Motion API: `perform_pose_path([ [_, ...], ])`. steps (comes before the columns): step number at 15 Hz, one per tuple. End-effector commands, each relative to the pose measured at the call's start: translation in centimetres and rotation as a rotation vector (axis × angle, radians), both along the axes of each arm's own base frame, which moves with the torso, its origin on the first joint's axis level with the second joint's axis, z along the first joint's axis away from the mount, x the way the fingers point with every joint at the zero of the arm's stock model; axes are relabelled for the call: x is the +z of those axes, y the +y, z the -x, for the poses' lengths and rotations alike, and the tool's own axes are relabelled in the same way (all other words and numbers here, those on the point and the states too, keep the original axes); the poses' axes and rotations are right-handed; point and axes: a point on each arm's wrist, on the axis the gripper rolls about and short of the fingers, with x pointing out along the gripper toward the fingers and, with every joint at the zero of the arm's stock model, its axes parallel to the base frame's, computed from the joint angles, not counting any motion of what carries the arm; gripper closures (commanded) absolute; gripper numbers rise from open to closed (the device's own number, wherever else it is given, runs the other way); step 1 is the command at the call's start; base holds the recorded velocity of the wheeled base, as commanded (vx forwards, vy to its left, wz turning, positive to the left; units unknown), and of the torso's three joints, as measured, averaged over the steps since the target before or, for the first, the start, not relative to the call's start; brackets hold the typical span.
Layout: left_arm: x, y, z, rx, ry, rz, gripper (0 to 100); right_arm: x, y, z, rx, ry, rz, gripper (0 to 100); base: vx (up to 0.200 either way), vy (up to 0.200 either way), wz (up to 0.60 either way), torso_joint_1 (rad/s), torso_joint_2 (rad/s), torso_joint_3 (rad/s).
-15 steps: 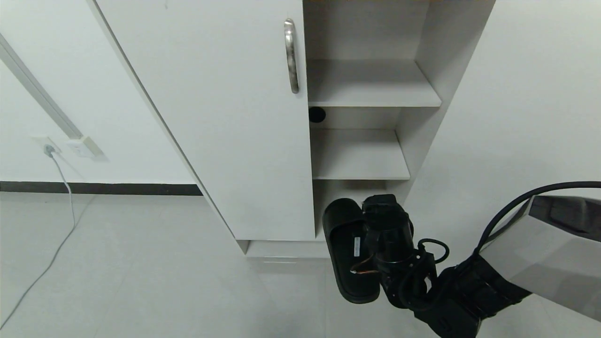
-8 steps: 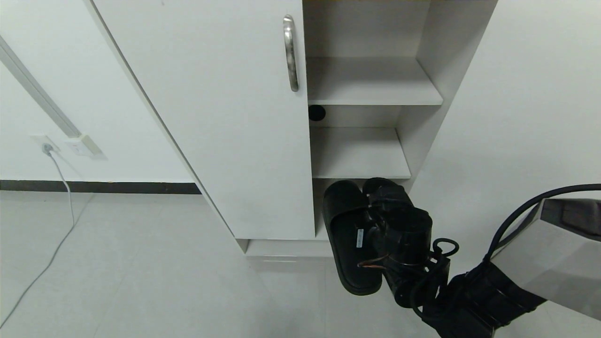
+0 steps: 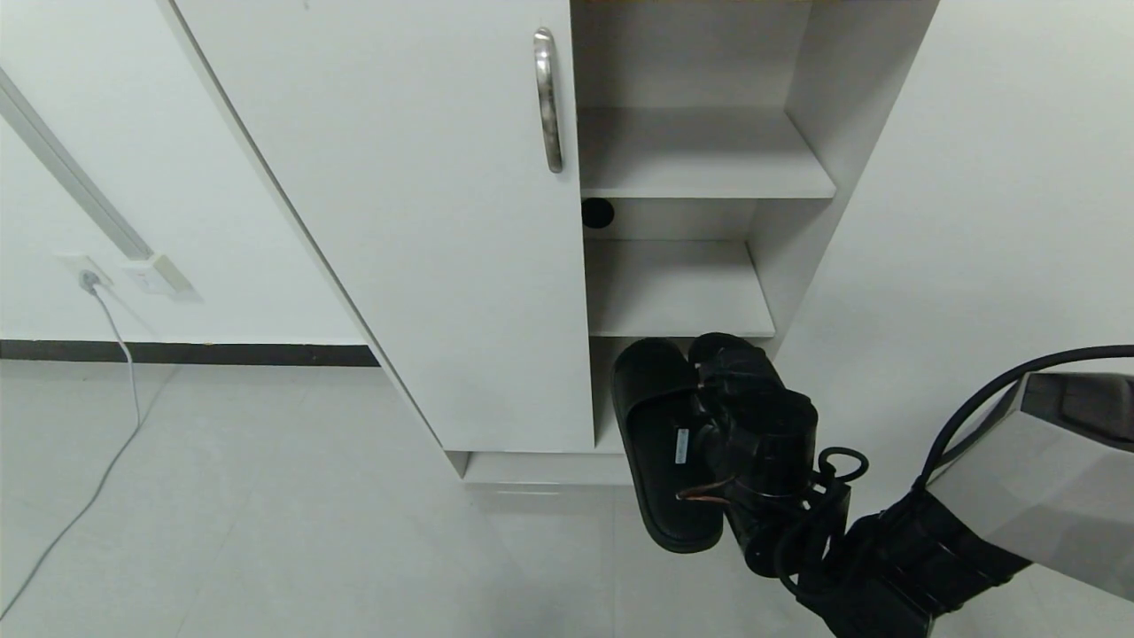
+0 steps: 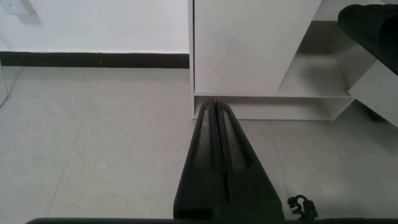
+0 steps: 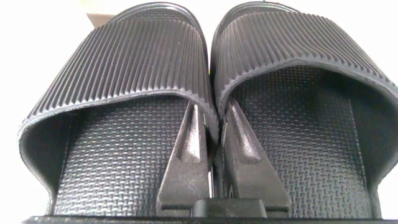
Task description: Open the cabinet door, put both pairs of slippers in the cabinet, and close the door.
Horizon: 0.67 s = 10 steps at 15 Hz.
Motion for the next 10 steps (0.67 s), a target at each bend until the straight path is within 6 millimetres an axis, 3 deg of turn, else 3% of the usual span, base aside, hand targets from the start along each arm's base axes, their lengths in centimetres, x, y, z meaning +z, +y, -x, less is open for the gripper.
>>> perform_pose_path([
  [1, 0.00, 0.00, -0.01, 0.000, 0.001, 0.000, 100, 0.08, -0.20, -0.52, -0.026, -0.005, -0.001, 100, 0.000, 0.000, 0.00, 0.000, 0.00, 0.000],
  [3, 0.00, 0.00, -0.01, 0.000, 0.001, 0.000, 100, 0.02, -0.36, -0.89, -0.044, -0.008, 0.008, 100, 0.000, 0.000, 0.00, 0.000, 0.00, 0.000],
  [10, 0.00, 0.00, -0.01, 0.000, 0.001, -0.001, 100, -0.08, -0.34, -0.91, -0.047, -0.007, 0.017, 100, 0.200, 0.000, 0.00, -0.001, 0.00, 0.000],
])
